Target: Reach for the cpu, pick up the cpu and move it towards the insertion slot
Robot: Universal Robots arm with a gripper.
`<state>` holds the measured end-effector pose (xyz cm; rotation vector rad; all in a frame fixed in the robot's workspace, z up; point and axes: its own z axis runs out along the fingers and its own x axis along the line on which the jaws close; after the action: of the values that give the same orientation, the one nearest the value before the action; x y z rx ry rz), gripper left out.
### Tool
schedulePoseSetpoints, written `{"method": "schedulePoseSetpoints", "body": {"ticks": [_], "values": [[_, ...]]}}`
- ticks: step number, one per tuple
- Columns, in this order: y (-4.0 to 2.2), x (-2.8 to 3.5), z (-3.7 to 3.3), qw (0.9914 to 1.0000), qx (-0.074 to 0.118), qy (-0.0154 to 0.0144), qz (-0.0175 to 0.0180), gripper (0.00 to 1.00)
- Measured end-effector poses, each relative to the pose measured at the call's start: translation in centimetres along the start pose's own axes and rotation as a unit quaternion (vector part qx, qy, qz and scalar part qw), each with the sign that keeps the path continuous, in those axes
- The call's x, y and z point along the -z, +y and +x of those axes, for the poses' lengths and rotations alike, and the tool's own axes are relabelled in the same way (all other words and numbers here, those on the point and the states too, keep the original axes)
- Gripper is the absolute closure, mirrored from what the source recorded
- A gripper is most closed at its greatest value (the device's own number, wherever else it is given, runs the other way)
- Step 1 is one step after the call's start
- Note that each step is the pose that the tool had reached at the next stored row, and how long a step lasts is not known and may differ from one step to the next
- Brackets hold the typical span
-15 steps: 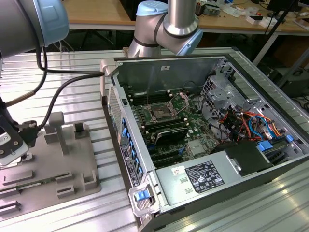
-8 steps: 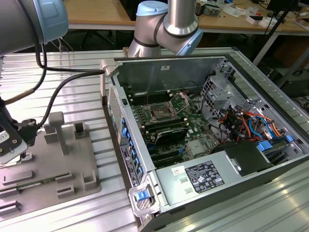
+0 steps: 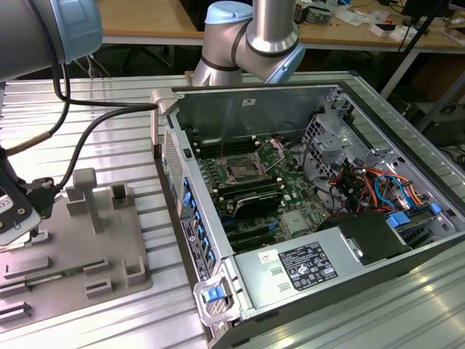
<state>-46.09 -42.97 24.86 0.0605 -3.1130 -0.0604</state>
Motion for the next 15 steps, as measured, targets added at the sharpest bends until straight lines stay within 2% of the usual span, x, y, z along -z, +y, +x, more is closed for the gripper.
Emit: {"method": "schedulePoseSetpoints", "body": {"ticks": [15], "values": [[0.03, 0.76, 0.02, 1.0, 0.0, 0.0, 0.0, 0.45]]}}
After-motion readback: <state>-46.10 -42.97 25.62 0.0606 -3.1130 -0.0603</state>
